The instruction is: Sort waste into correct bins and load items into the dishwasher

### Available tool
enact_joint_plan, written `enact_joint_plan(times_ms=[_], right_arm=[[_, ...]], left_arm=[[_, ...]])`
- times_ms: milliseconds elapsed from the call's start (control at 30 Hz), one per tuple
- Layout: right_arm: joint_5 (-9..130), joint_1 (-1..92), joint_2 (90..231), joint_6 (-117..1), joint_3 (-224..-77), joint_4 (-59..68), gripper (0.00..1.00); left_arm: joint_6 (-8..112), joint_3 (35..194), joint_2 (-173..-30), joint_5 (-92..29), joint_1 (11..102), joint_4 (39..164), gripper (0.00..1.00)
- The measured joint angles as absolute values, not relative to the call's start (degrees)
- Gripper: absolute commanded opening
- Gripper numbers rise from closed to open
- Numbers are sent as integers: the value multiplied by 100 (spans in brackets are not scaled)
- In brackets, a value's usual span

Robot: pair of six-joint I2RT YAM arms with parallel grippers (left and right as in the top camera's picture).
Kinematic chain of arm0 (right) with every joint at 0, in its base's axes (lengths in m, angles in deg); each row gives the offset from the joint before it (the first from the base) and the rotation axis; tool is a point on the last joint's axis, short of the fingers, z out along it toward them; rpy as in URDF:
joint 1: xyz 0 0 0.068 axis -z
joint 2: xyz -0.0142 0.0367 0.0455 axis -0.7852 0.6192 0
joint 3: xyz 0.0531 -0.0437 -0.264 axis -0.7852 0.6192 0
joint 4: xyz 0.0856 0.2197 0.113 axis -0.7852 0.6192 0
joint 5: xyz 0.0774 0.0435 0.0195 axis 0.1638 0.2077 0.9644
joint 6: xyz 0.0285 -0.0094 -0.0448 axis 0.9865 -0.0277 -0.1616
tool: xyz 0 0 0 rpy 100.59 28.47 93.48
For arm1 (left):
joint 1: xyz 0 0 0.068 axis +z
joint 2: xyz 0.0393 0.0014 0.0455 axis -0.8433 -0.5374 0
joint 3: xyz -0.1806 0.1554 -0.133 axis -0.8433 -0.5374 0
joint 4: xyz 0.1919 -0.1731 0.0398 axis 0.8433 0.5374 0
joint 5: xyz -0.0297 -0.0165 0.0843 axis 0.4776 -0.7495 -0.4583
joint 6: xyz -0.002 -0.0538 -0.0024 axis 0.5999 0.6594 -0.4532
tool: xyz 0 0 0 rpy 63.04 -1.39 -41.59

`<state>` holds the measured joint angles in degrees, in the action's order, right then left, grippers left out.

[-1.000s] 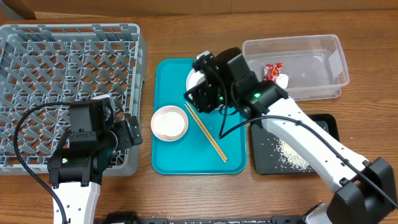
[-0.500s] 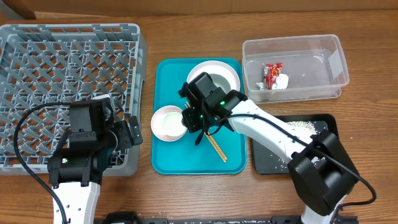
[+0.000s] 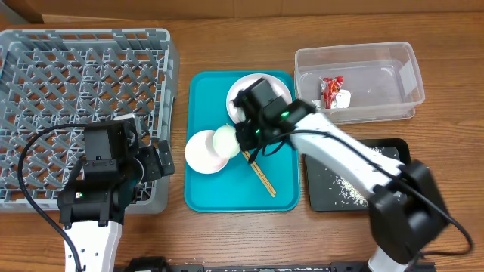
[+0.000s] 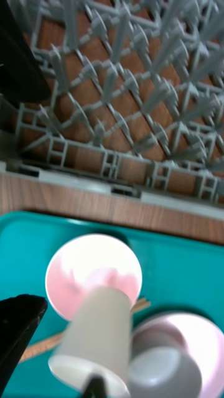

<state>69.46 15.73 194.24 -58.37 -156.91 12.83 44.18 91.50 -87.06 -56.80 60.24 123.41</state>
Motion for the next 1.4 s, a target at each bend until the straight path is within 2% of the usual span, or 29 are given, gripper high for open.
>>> enact_joint_plan(times_ms=[133, 233, 300, 467, 700, 1067, 1167, 1400], right_arm=[[7147, 2218, 18650, -5834, -15868, 1495, 4], [7789, 2843, 18311, -5837, -15951, 1681, 4], [8736, 3379, 18318, -5837, -15938, 1742, 4], [10388, 4004, 18331, -5839, -15879, 1797, 4], [11861, 4043, 18335, -5841, -15877, 1681, 4], [12817, 3757, 18335, -5837, -15877, 1681, 4], [12860, 3619, 18335, -5837, -15877, 1679, 4], [12838, 3595, 18346, -5843, -15877, 1677, 4]], left_arm=[[4418, 9155, -8807, -5098, 6021, 12006, 100], [4420, 9157, -9058, -4560, 5912, 11600, 100], [4416, 9152, -9412, -3850, 5672, 11060, 100], [4392, 9168, -10086, -1848, 5322, 9368, 100], [4429, 9168, -10376, 108, 5208, 7921, 100], [4665, 9172, -10400, 902, 4898, 6811, 100], [4744, 9172, -10400, 1002, 4771, 6603, 92], [4827, 9172, -10400, 1166, 4771, 6564, 56]])
